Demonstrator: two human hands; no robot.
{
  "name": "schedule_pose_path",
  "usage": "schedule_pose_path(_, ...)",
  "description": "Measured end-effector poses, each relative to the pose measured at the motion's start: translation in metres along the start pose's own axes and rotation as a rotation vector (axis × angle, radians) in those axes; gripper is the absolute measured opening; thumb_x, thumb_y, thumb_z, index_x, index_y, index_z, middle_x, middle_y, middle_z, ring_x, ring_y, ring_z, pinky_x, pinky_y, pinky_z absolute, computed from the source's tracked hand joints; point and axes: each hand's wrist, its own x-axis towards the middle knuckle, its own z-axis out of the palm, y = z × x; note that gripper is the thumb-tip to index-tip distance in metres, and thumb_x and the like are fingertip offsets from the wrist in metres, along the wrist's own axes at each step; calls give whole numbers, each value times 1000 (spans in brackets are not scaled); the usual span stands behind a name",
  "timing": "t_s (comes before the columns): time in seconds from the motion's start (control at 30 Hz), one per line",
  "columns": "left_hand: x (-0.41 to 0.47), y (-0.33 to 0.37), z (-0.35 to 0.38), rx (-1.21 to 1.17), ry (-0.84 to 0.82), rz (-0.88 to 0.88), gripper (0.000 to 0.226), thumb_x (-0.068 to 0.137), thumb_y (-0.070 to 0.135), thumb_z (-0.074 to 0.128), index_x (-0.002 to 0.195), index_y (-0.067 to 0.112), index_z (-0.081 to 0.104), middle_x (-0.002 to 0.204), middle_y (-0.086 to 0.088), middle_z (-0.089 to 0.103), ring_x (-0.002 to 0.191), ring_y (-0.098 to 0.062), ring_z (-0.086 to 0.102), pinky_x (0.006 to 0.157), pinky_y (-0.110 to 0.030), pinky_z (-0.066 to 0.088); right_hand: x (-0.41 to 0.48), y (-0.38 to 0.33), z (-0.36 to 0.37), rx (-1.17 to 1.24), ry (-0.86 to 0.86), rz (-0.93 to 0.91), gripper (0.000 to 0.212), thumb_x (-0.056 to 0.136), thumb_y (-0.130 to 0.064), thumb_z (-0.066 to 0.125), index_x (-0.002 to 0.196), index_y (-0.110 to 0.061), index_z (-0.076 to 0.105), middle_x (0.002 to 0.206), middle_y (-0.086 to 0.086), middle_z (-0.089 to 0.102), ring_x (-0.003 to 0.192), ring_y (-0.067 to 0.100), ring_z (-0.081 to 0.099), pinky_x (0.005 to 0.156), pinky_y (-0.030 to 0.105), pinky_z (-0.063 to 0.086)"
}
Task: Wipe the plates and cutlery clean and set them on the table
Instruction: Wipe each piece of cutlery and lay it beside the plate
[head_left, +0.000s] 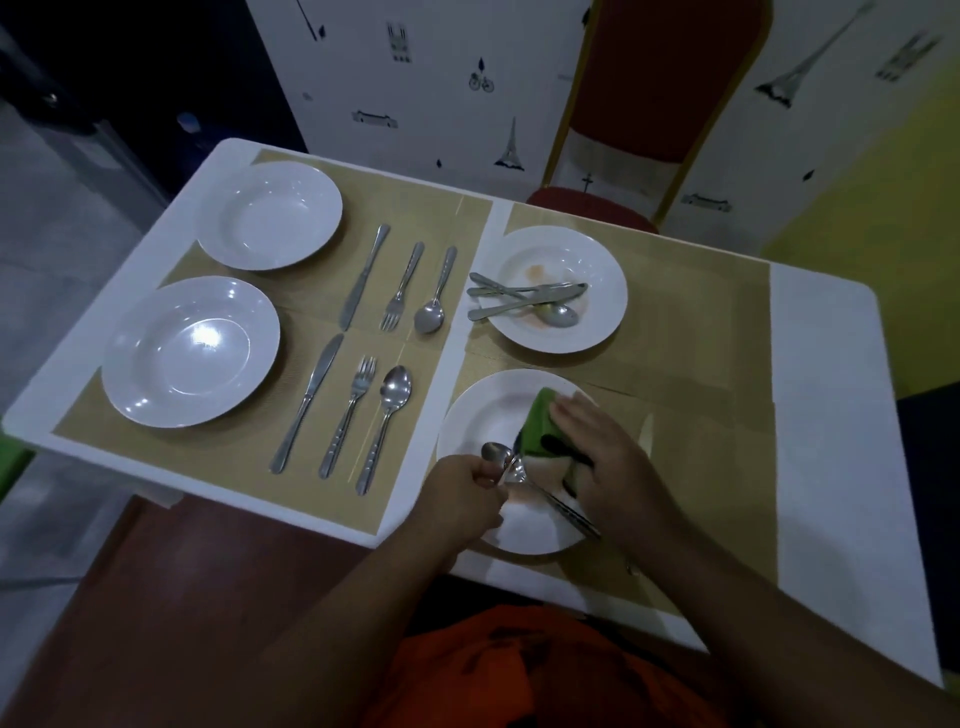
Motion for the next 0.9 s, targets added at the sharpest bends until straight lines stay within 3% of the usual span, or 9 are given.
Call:
schedule_pose_path(0.07, 1, 6, -1, -46, -40, -25, 18, 92, -3, 59, 87, 6, 74, 69, -9, 65, 60, -16, 64, 56, -29, 60, -7, -7, 12, -70, -105, -143, 62, 75, 7, 43, 136, -7, 46, 145, 4, 39, 141, 21, 25, 115, 32, 21)
schedule_pose_path(0.17, 2, 7, -6, -36, -102, -16, 22, 93, -1, 54, 88, 8, 74, 66, -5, 64, 44, -2, 55, 40, -16, 40, -10, -3, 25, -159, -200, -223, 70, 71, 17, 45, 137, -5, 42, 147, 9, 34, 141, 30, 21, 115, 39, 20)
schedule_pose_path(0.3, 0, -4, -12, -75, -108, -38, 28, 93, 0, 54, 84, 15, 76, 63, -2, 62, 42, -2, 51, 39, -15, 36, 6, 4, 13, -44, -129, 86, 65, 77, -21, 38, 141, -8, 38, 150, 1, 32, 143, 20, 20, 117, 34, 18)
schedule_pose_path(0.37, -1, -7, -11, -53, -94, -40, 23, 96, 12, 57, 87, 20, 77, 71, -1, 69, 48, -5, 54, 43, -16, 39, 13, 8, 4, 20, -73, 198, 59, 80, -6, 46, 139, -7, 41, 150, 7, 34, 142, 19, 24, 118, 36, 20)
schedule_pose_path(0.47, 2, -9, -8, 126, -53, 9, 26, 101, 30, 53, 94, 20, 76, 89, -5, 73, 70, -12, 60, 63, -25, 47, 9, 15, -6, 42, 35, 246, 64, 78, 17, 41, 137, -5, 44, 148, 7, 38, 139, 17, 29, 117, 33, 21)
schedule_pose_path(0.6, 8, -2, 4, 98, -27, 46, 23, 99, 17, 55, 103, 18, 77, 67, 5, 60, 61, -9, 52, 54, -23, 39, -8, 17, -8, 55, 80, 268, 63, 80, 15, 41, 138, -10, 44, 148, 1, 38, 139, 11, 28, 117, 32, 22)
schedule_pose_path(0.67, 9, 3, 14, 66, -48, 59, 20, 96, 12, 60, 102, 16, 78, 70, 3, 63, 61, -9, 55, 52, -24, 46, -18, 19, -9, 68, 89, 274, 63, 81, 14, 42, 138, -11, 44, 148, 1, 38, 139, 11, 29, 117, 34, 23)
schedule_pose_path(0.77, 10, 14, 36, 66, -80, 75, 13, 88, 10, 72, 99, 12, 78, 87, -7, 73, 72, -16, 70, 65, -31, 62, -35, 29, -16, 83, 115, 311, 64, 80, 15, 41, 138, -11, 44, 148, 0, 38, 140, 11, 28, 118, 35, 22)
schedule_pose_path(0.9, 12, 28, 76, 117, -126, 92, 15, 80, 9, 80, 94, 13, 80, 78, -1, 76, 72, -18, 75, 70, -39, 64, -61, 56, -37, 59, 156, 385, 69, 77, 18, 41, 139, -12, 42, 146, -4, 36, 140, 12, 25, 118, 34, 20)
